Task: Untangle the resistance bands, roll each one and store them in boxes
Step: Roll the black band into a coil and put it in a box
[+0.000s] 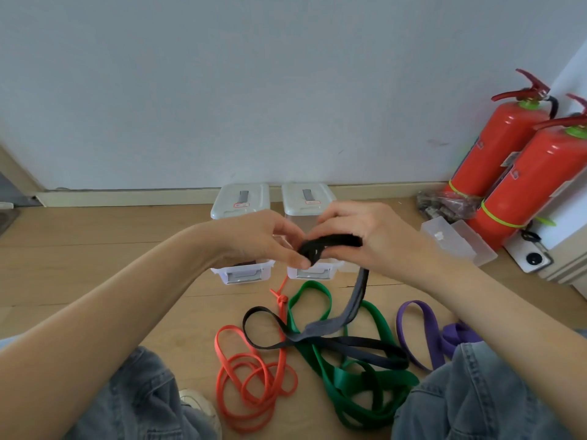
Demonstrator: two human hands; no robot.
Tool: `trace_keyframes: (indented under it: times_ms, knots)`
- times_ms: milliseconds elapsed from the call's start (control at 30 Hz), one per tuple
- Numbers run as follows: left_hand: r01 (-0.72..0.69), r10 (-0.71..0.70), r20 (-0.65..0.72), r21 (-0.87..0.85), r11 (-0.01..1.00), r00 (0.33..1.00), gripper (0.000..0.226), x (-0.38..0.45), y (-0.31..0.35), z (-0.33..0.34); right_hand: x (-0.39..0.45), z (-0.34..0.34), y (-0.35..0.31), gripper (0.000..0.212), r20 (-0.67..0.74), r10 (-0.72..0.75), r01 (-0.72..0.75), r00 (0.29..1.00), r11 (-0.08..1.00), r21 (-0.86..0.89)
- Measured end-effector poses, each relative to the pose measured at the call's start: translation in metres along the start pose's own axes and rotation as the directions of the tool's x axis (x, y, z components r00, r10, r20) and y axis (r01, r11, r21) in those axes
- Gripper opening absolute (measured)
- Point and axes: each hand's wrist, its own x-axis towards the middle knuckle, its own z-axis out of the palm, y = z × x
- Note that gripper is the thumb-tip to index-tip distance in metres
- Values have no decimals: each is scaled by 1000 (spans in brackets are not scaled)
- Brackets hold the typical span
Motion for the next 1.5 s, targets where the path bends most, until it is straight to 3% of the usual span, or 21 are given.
trace_keyframes:
  times_ms: [167, 233, 300, 367, 433, 600, 733, 800, 833, 900, 967, 1033, 1100, 1167, 1233, 1400, 1500]
  knots:
    - [-21, 22, 83, -16, 1000, 996, 10, -2, 1, 8, -1, 8, -3, 22, 111, -42, 43, 993, 999, -9]
    - [-42, 45, 56, -46, 998, 997, 5, -2, 0, 6, -2, 9, -2, 21, 67, -20, 19, 998, 1000, 6]
    - [-84, 83, -19, -75, 994, 996, 4, -2, -1, 3, -2, 9, 1, 19, -39, 107, -100, 994, 984, 146]
    - [-137, 122, -105, -147, 980, 987, 7, -1, 1, 0, 0, 3, 6, 22, -72, 308, -250, 949, 869, 426]
    - [-186, 137, -199, -257, 948, 970, 7, 0, 3, -3, 2, -1, 9, 28, -21, 405, -306, 914, 724, 619]
    - [-294, 147, -343, -431, 853, 928, 24, 2, 2, -3, 6, 4, 4, 35, -20, 473, -276, 881, 548, 790]
    - [-352, 145, -397, -519, 779, 906, 11, 8, -1, 10, 9, 13, -2, 32, -103, 525, -292, 845, 613, 734]
    - [-330, 129, -388, -513, 792, 913, 9, 9, 0, 10, 9, 10, -2, 26, -141, 526, -313, 838, 677, 667]
    - [-299, 126, -376, -445, 844, 918, 8, 9, 0, 8, 8, 8, -2, 23, -149, 507, -323, 849, 721, 612]
    - [-219, 159, -367, -126, 968, 916, 14, 9, 1, 6, 6, 5, -3, 18, -150, 413, -325, 898, 854, 407]
    - [-173, 232, -353, 192, 966, 906, 20, 10, 1, 9, 5, 8, -5, 23, -118, 291, -272, 949, 949, 158]
    - [-144, 249, -371, 287, 947, 895, 19, 10, 3, 14, 5, 11, -5, 27, -108, 237, -229, 966, 970, 84]
    - [-158, 235, -427, 208, 965, 873, 16, 8, 4, 11, 6, 7, -2, 30, -149, 308, -267, 940, 933, 241]
    - [-209, 199, -460, 30, 977, 865, 16, 5, 5, 6, 6, 0, 3, 32, -148, 446, -300, 883, 777, 554]
    - [-249, 168, -444, -130, 960, 880, 19, 1, 6, 1, 5, -1, 6, 28, -124, 502, -260, 856, 626, 735]
    - [-327, 151, -410, -403, 855, 899, 23, -1, 8, 3, 8, 8, 1, 26, -139, 520, -197, 843, 538, 820]
    - [-330, 188, -470, -239, 913, 862, 26, 3, 8, 5, 7, 6, 0, 25, -141, 525, -236, 839, 585, 776]
